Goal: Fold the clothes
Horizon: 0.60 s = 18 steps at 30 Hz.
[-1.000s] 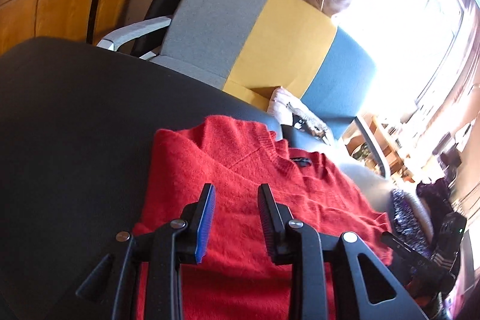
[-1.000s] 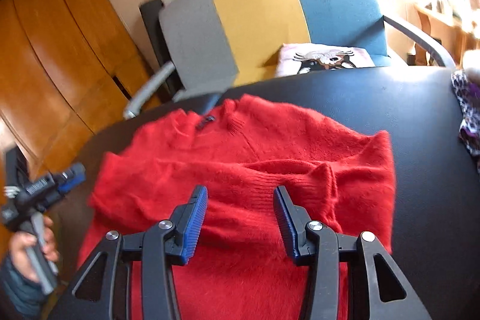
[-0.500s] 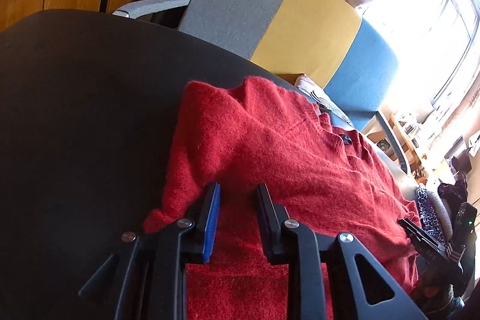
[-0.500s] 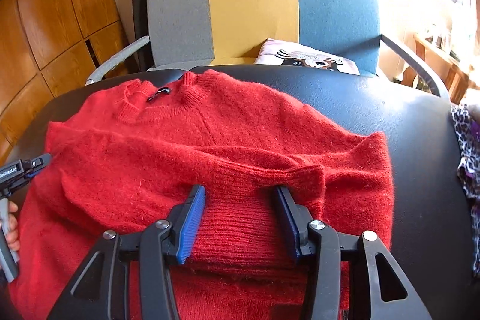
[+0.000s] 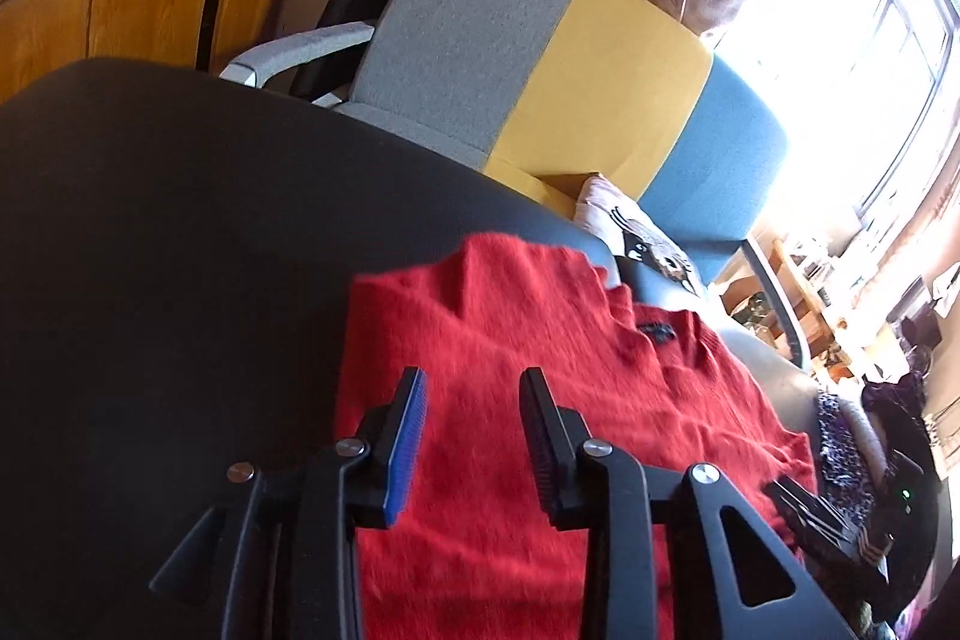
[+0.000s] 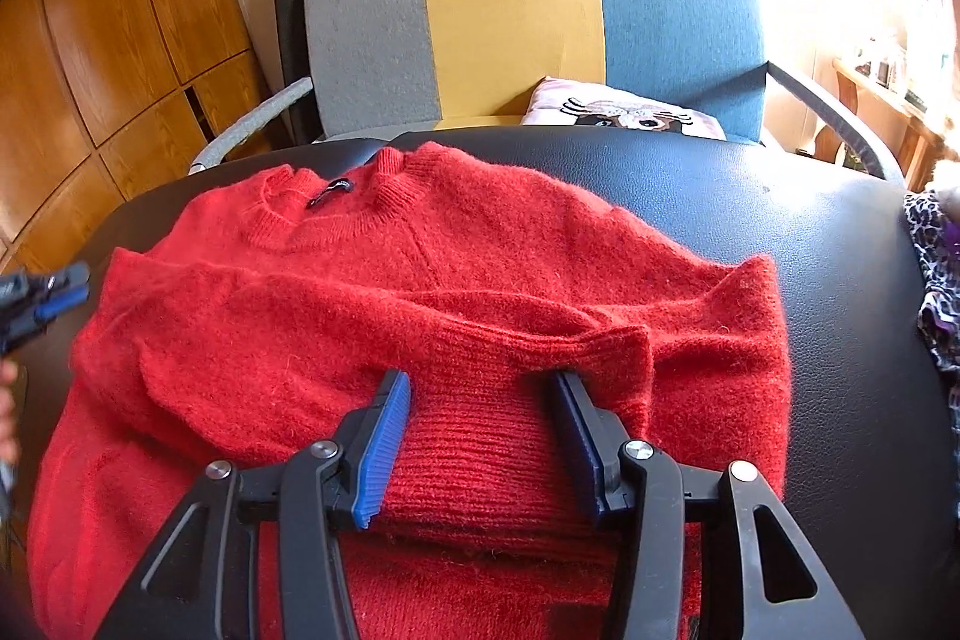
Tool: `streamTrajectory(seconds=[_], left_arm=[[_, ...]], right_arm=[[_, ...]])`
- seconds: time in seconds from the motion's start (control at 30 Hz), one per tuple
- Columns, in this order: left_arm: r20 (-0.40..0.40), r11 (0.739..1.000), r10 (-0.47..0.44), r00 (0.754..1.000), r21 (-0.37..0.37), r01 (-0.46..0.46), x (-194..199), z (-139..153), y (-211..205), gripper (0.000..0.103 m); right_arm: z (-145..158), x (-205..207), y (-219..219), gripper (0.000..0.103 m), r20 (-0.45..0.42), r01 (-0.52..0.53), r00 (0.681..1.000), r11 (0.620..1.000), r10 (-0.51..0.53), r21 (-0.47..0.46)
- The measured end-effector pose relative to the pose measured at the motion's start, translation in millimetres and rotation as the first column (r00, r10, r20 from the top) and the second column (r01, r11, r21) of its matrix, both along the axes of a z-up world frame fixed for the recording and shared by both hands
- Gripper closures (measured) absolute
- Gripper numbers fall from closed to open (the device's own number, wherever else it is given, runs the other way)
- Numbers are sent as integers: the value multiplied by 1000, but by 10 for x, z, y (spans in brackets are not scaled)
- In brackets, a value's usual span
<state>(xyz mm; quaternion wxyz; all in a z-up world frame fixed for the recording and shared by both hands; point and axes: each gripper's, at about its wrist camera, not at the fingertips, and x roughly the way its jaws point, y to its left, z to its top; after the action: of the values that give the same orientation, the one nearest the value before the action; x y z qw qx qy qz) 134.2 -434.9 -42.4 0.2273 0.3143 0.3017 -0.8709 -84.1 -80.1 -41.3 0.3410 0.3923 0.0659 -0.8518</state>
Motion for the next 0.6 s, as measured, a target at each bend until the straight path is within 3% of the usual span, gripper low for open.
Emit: streamTrajectory(seconds=[0.13, 0.27, 0.47, 0.6], left_arm=[[99, 1000, 13, 995, 15, -15, -208, -271, -133, 71], [66, 999, 15, 998, -34, -13, -170, -390, -109, 72], [21, 1000, 14, 1000, 6, -14, -101, -432, -189, 72], [50, 1000, 10, 999, -19, -9, -193, -421, -187, 72]], right_arm=[[-8, -19, 15, 52, 8, -2, 1000, 1000, 2, -12], [-14, -23, 26, 51, 16, -6, 1000, 1000, 6, -24], [-19, -23, 29, 47, 27, -15, 1000, 999, 17, -41], [-18, -16, 12, 45, 22, -19, 1000, 999, 19, -36]])
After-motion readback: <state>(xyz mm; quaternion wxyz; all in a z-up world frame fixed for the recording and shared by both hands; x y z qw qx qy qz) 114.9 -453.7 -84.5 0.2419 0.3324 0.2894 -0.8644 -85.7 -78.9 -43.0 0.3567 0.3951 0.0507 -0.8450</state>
